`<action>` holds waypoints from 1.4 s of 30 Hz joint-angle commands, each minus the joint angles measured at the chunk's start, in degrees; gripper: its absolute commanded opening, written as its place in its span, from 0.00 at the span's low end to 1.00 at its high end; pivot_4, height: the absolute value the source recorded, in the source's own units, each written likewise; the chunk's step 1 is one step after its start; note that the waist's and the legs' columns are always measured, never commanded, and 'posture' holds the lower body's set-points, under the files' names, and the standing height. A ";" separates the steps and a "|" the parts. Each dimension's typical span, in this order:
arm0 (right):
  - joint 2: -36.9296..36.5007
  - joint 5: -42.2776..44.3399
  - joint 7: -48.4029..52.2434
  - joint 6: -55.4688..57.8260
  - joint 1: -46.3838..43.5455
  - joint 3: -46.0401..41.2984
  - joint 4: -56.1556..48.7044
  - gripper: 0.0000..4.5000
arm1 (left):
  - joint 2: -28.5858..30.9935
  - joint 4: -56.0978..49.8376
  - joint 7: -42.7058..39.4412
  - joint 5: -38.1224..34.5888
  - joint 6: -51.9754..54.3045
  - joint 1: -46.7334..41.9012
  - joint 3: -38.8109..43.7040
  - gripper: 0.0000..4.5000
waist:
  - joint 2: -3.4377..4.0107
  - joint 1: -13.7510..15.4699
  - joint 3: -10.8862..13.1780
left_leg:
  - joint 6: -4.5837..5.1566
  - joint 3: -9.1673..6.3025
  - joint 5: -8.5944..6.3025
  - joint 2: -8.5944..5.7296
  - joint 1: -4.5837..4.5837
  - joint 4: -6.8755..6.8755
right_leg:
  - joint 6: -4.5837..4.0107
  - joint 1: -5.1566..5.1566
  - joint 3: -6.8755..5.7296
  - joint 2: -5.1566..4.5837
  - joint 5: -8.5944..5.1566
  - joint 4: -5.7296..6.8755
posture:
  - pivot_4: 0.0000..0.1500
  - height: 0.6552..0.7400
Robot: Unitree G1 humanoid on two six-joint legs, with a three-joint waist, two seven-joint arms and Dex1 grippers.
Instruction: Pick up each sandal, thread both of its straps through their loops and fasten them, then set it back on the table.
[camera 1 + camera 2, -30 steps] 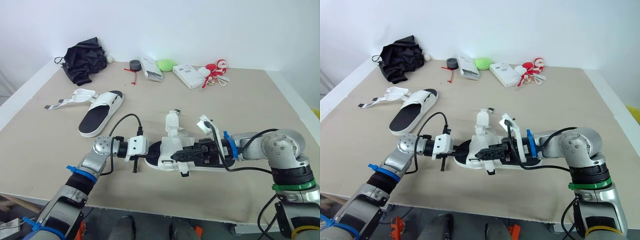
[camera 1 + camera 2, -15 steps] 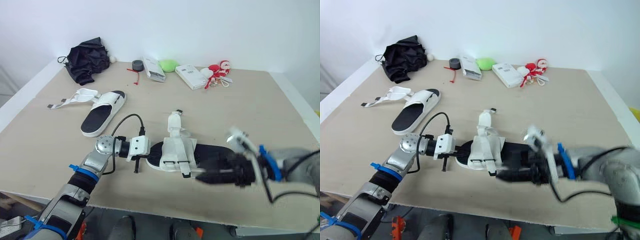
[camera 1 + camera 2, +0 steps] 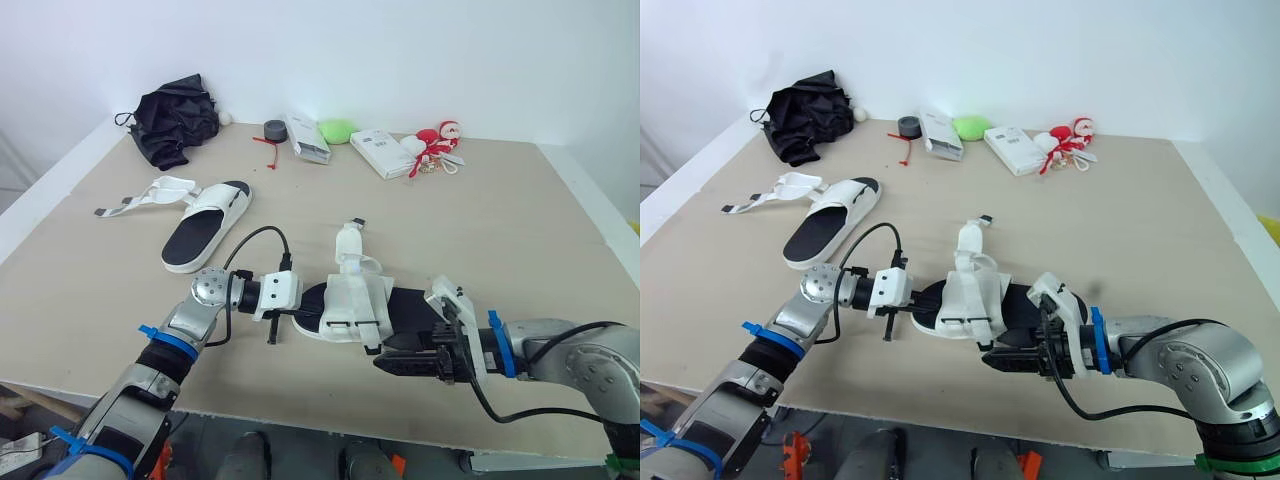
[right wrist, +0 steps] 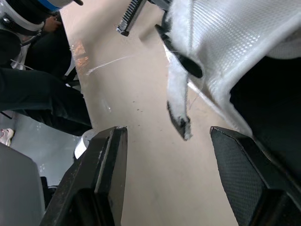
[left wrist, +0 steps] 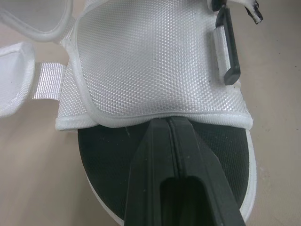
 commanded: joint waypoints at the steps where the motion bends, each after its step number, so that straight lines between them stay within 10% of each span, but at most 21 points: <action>1: 1.40 1.35 0.84 -0.18 -2.42 0.41 0.33 0.68 | 1.32 6.64 0.18 6.08 2.08 2.89 -3.79 0.00 | 0.00 -0.01 0.00 | 0.00 -0.01 0.00 -0.01 0.00 0.00 | -0.01 0.00 0.00 0.02 0.01 0.00 | 1.00 0.98; 7: 2.80 2.69 1.22 1.06 -2.91 2.89 -1.31 0.49 | 1.17 6.82 0.63 5.90 2.10 2.88 -3.72 0.00 | -0.02 -0.02 0.00 | 0.00 -0.05 0.00 0.02 0.00 0.00 | -0.04 0.03 -0.02 0.02 0.03 0.00 | 1.00 0.98; 12: 3.46 2.99 0.91 1.42 -2.90 4.21 -2.11 0.03 | 1.08 6.87 0.87 5.81 2.12 2.96 -3.64 0.00 | -0.01 -0.01 0.00 | 0.00 -0.06 0.00 0.02 0.00 0.00 | -0.04 0.03 -0.03 0.02 0.03 0.00 | 1.00 0.98; 33: -2.34 17.45 10.17 -0.35 -1.96 -4.62 -9.75 0.03 | 0.36 7.32 1.05 5.77 2.12 2.98 -3.82 0.00 | -0.07 0.07 0.02 | 0.00 -0.05 0.00 0.02 -0.01 0.00 | 0.00 0.08 -0.13 -0.07 0.01 0.00 | 1.00 0.98; 42: 6.94 16.02 -5.40 -6.47 -20.05 -1.72 1.79 0.03 | -0.18 8.24 0.76 5.80 1.66 2.51 -3.98 0.00 | -0.18 0.01 0.13 | -0.01 -0.01 0.00 0.04 -0.06 -0.02 | -0.01 0.08 -0.41 -0.49 0.01 -0.01 | 1.00 0.98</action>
